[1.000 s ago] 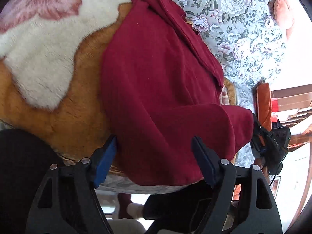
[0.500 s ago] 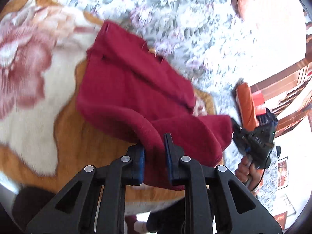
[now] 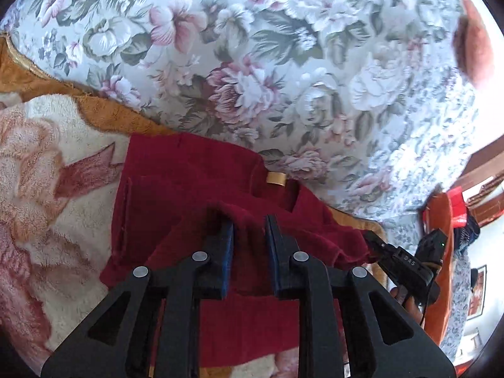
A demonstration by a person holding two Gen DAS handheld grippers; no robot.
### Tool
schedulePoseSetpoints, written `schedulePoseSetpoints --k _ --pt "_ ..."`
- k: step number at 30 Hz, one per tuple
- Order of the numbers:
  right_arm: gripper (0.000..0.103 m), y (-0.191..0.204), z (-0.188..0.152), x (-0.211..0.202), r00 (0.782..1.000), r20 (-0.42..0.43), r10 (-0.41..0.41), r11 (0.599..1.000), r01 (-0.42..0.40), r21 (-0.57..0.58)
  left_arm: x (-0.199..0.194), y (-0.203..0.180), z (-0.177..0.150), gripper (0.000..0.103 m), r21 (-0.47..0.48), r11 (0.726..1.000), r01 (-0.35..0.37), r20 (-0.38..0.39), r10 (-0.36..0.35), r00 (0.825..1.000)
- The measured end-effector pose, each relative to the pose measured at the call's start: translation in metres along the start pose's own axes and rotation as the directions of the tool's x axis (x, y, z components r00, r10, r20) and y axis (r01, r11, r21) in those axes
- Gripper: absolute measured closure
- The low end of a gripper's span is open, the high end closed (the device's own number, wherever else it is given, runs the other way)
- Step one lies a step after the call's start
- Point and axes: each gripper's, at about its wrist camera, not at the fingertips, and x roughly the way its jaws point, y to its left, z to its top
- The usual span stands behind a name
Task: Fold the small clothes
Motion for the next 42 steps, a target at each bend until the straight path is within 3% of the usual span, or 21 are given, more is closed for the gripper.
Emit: schedulePoseSetpoints --k 1,3,5,7,9,13,18,20,22,24,26,30,36,39,42 --pt "0.089 -0.006 0.003 0.002 1.0 0.014 0.0 1.0 -0.001 0.022 0.006 0.006 0.006 0.083 -0.018 1.0 -0.008 -0.021 0.008 1.0" --pt "0.081 -0.014 0.008 -0.01 0.996 0.083 0.039 0.997 -0.043 0.057 0.003 0.016 0.011 0.069 -0.049 0.999 0.022 -0.022 -0.023 0.999" --pt "0.072 -0.017 0.01 -0.032 0.987 0.154 0.037 0.997 -0.048 0.067 -0.016 0.024 0.017 0.035 -0.081 0.996 0.048 0.057 -0.043 0.997" --pt "0.072 -0.008 0.004 -0.051 0.985 0.167 0.05 0.998 -0.054 0.018 -0.041 0.029 0.021 0.024 -0.103 0.991 0.081 0.145 -0.065 0.987" --pt "0.072 0.009 -0.009 -0.054 0.99 0.113 0.082 0.994 -0.074 -0.077 -0.057 0.026 0.022 0.024 -0.078 0.992 0.099 0.156 -0.086 0.984" --pt "0.072 0.036 -0.031 -0.029 0.995 0.017 0.094 0.976 -0.089 -0.197 -0.061 0.015 0.01 0.024 -0.004 1.0 0.027 0.133 -0.027 0.991" --pt "0.072 0.05 -0.027 0.015 1.0 0.009 -0.021 0.97 0.023 -0.242 -0.024 0.009 -0.019 0.024 0.053 0.999 -0.005 0.025 0.004 1.0" --pt "0.072 0.041 -0.014 0.025 0.997 0.038 -0.062 0.975 0.069 -0.212 -0.003 0.009 -0.017 0.024 0.071 0.995 -0.064 0.009 0.064 0.998" --pt "0.072 0.027 0.0 0.04 0.993 0.027 -0.111 0.976 0.114 -0.187 0.017 0.02 -0.005 0.024 0.03 0.994 -0.108 0.022 0.108 0.994" --pt "0.079 0.009 0.006 0.053 0.983 -0.001 -0.182 0.97 0.179 -0.165 0.033 0.036 0.008 0.024 -0.032 0.993 -0.113 0.004 0.114 0.994" --pt "0.083 -0.002 0.005 0.052 0.989 -0.002 -0.151 0.98 0.149 -0.133 0.039 0.042 0.015 0.024 -0.058 0.993 -0.107 -0.002 0.107 0.994" --pt "0.081 0.005 -0.001 0.027 0.987 0.04 -0.156 0.977 0.16 -0.139 0.028 0.025 0.011 0.024 0.018 0.991 -0.13 0.02 0.13 0.991" --pt "0.08 0.029 -0.042 -0.006 0.996 -0.002 -0.089 0.971 0.086 -0.222 -0.001 0.014 -0.016 0.024 0.103 0.978 -0.18 0.079 0.172 0.982" --pt "0.079 0.025 -0.063 0.011 0.985 -0.035 -0.166 0.954 0.152 -0.258 0.0 0.02 -0.032 0.024 0.133 0.957 -0.258 0.1 0.246 0.964" --pt "0.079 0.026 -0.065 0.01 0.982 -0.025 -0.185 0.944 0.17 -0.284 0.008 0.034 -0.044 0.024 0.098 0.959 -0.265 0.021 0.264 0.964"
